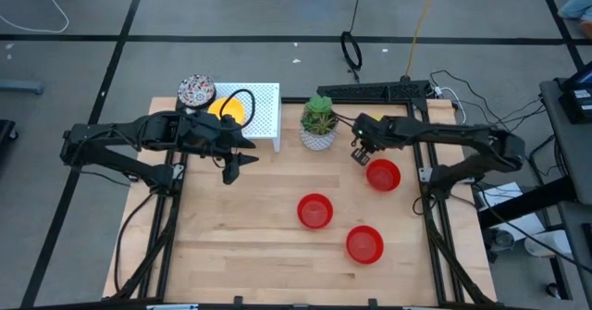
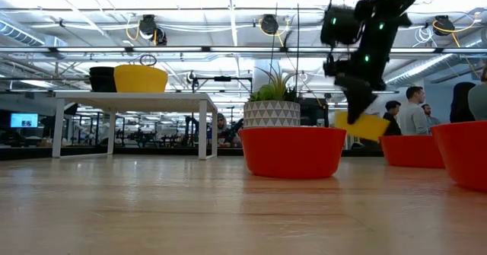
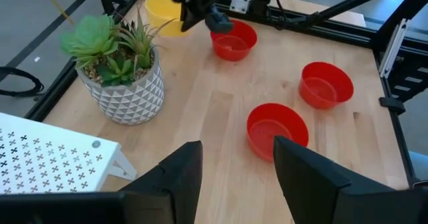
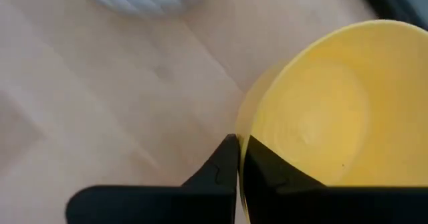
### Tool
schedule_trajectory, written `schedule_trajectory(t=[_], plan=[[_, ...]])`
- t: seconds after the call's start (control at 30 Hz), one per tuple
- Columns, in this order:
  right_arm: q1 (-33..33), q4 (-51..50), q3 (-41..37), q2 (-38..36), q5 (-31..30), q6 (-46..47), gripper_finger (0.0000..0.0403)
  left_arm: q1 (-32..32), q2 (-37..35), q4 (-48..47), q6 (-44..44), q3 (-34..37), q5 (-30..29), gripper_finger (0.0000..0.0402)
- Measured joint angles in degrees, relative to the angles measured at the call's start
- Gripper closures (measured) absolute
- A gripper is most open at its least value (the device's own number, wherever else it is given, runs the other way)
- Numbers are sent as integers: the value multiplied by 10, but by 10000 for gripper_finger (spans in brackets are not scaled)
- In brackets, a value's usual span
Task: Pick & Place Mini bowls
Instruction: Stack the yellow bowl on top of the yellow bowl on the shelf
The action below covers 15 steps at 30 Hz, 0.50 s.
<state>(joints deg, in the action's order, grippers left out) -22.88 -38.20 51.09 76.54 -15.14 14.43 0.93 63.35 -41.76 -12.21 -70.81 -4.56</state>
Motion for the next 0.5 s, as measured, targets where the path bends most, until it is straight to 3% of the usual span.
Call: schedule_trajectory(t=[0.2,0.5], plan=[[90,67,0,-45,1,17,402,0,0,0,0,0,0,215],[254,205,0,-28,-15,76,402,0,0,-2,30,0,0,215]])
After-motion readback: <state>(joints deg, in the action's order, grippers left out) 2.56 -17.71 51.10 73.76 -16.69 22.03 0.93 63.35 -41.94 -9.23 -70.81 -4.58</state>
